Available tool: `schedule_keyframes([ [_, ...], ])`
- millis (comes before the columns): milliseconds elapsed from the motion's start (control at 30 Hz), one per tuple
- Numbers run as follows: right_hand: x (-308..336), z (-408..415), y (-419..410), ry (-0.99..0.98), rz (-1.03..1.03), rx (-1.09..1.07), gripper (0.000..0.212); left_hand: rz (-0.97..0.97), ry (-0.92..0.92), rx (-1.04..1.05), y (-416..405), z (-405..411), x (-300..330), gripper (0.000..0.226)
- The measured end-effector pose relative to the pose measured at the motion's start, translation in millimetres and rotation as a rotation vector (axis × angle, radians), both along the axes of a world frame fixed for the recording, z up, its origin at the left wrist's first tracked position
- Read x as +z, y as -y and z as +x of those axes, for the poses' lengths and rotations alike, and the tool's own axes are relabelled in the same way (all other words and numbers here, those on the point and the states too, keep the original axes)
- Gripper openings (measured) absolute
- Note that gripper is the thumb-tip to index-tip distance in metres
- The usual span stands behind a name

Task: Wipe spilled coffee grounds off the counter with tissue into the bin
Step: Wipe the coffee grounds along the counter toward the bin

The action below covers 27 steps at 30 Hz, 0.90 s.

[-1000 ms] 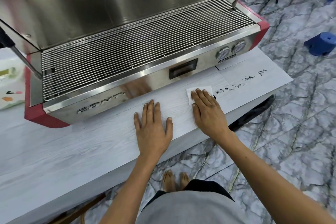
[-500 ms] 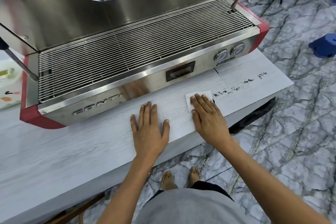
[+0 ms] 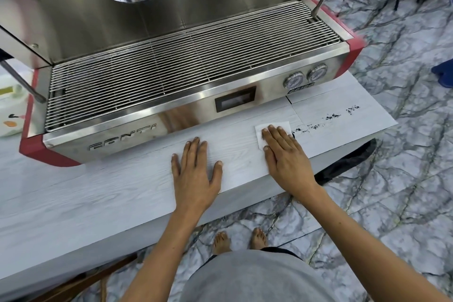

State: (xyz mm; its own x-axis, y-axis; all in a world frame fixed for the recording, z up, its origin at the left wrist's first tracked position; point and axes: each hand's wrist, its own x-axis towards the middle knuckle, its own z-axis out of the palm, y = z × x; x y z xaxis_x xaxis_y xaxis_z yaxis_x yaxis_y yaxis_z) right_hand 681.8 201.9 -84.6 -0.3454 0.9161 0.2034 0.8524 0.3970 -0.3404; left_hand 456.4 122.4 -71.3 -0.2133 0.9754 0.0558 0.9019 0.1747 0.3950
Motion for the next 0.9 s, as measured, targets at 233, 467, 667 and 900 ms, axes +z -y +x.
schedule_keyframes([
  [233,1.8,12.3,-6.3,-0.002,0.005,-0.026,0.048,0.001,0.008,-0.009,-6.1,18.3,0.0,0.07],
  [467,3.8,19.4,-10.2,-0.005,-0.003,-0.038,0.05,0.009,0.002,-0.008,-12.6,29.9,0.5,0.069],
  [667,3.9,18.9,-9.6,0.007,0.002,-0.024,0.05,-0.003,-0.05,0.001,-13.7,35.9,0.1,0.067],
  [900,4.8,10.4,-2.7,0.032,0.02,0.034,0.048,-0.006,-0.07,0.012,-14.2,37.6,-0.1,0.067],
])
